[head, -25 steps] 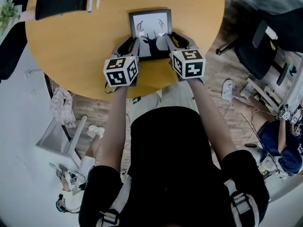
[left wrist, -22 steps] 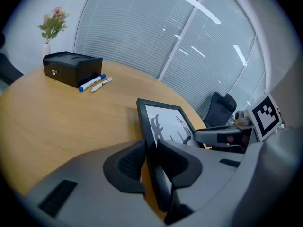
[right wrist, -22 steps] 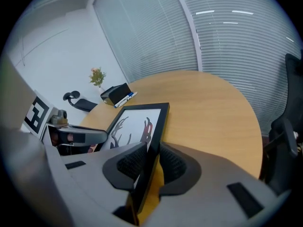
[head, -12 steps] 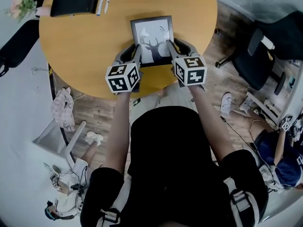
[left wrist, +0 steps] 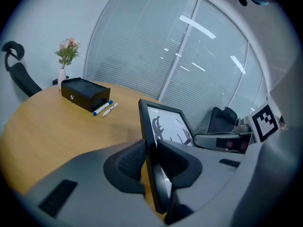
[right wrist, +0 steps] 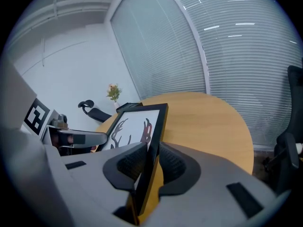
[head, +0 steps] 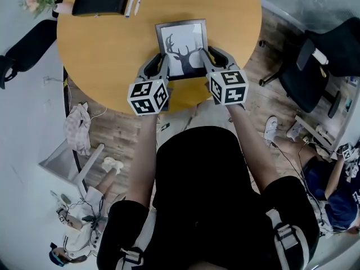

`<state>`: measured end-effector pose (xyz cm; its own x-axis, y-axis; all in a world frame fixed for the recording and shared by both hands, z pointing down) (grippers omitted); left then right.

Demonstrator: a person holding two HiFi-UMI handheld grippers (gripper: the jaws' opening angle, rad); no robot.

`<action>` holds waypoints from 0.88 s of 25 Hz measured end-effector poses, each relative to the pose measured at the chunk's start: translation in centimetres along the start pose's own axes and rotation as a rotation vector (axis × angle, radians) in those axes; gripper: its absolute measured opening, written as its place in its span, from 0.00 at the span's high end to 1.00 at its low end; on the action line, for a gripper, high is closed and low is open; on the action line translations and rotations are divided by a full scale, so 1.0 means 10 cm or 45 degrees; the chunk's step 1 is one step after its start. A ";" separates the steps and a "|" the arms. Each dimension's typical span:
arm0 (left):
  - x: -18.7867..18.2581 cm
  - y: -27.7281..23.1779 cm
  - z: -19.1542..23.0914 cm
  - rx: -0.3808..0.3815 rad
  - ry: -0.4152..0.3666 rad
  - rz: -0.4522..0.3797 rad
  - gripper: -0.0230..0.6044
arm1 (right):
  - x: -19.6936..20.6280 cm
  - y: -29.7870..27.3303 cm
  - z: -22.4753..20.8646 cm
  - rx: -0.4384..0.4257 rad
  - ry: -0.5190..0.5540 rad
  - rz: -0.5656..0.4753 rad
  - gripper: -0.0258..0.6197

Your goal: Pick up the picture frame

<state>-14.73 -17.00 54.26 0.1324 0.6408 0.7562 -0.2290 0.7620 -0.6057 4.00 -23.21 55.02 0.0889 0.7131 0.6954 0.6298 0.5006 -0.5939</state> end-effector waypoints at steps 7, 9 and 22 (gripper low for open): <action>0.05 0.41 0.15 0.019 -0.019 -0.094 0.82 | 0.07 0.15 0.43 0.007 0.072 -0.097 0.82; 0.08 0.59 0.19 0.031 -0.031 -0.110 0.82 | 0.14 0.24 0.59 0.016 0.076 -0.115 0.82; 0.02 1.76 0.13 0.150 -0.115 -0.347 0.82 | 0.21 1.14 1.56 0.103 0.192 -0.373 0.82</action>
<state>-19.96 -3.56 44.10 0.1196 0.3992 0.9090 -0.3075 0.8855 -0.3484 -0.65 -8.32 43.39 0.0305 0.4556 0.8897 0.5830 0.7149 -0.3861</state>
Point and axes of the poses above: the fingertips, and each gripper's own axes: y backward along the fingers, z to its left, x out of its underside, the point moved 7 cm from there along y, backward along the fingers, and after that the axes turned 7 degrees about -y, right-handed, at the moved point
